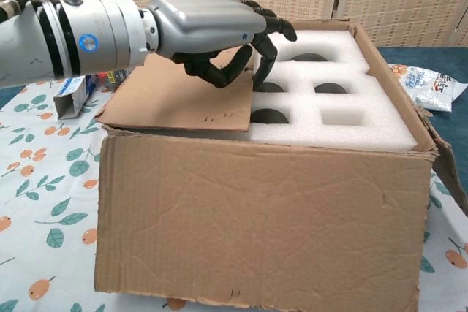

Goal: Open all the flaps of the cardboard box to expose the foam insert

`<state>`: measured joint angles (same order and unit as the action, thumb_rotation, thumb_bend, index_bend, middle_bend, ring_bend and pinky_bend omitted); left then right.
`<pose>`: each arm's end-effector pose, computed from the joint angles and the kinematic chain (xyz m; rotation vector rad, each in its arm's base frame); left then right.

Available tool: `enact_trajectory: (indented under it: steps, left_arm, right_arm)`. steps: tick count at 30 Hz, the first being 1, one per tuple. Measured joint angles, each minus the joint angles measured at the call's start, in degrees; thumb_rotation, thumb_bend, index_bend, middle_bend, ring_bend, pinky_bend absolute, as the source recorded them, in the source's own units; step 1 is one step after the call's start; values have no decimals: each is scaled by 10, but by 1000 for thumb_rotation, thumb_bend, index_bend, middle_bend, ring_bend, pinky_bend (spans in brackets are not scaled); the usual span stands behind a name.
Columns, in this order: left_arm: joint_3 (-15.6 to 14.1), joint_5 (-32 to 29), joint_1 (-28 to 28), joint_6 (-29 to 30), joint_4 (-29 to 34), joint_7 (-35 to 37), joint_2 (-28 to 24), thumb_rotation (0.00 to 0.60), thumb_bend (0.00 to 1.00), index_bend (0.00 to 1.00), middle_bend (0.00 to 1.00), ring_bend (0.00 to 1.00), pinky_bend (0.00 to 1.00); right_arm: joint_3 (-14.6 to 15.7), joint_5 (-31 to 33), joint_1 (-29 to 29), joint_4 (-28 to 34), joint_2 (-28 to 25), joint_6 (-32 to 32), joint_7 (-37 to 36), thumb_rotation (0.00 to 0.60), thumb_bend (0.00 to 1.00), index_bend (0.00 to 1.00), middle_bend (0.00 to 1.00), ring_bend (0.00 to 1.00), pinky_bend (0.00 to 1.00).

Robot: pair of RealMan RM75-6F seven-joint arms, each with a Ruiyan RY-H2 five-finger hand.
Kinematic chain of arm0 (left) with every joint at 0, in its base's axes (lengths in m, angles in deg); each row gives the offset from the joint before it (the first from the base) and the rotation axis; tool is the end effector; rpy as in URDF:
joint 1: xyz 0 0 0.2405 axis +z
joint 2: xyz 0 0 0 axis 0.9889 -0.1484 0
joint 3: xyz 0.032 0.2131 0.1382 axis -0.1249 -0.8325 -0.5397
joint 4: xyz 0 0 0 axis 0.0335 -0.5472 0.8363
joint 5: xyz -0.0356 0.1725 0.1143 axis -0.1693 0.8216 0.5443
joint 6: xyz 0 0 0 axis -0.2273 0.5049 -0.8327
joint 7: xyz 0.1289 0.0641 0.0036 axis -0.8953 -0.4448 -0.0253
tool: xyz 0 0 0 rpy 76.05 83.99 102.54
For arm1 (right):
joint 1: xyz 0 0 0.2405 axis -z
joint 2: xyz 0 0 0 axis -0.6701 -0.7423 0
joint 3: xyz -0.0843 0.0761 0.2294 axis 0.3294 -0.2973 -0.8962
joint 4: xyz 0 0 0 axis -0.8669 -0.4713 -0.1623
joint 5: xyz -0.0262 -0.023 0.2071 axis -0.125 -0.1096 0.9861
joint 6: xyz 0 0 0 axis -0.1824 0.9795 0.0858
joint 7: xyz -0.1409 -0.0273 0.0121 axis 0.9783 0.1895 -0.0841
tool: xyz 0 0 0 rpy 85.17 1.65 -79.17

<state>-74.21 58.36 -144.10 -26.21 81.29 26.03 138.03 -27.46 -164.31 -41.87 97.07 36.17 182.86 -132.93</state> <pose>-0.0001 0.3303 0.0017 -2.2754 -0.2191 -1.0124 -0.3411 -0.1534 0.2516 1.2252 -0.8638 1.5021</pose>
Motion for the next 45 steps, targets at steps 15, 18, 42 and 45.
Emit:
enact_trajectory:
  steps: [15,18,42,45]
  left_arm:
    - [-6,0,41,191,55,-272,28,600,1000,550,92,0,0]
    - [-4,-7,54,243,67,-355,40,600,1000,554,92,0,0]
    - [8,-106,219,473,216,-466,-26,600,1000,123,0,0,0]
    - [-2,-97,230,462,228,-430,-45,600,1000,46,0,0,0]
  right_arm:
    - [3,-15,18,-1,-3,45,-15,354,267,526,0,0,0]
    - [3,-18,22,-3,-2,54,-21,354,267,526,0,0,0]
    - [12,-30,12,9,-5,32,-3,357,267,524,0,0,0]
    - [13,-32,10,13,-5,27,4,357,267,521,0,0,0]
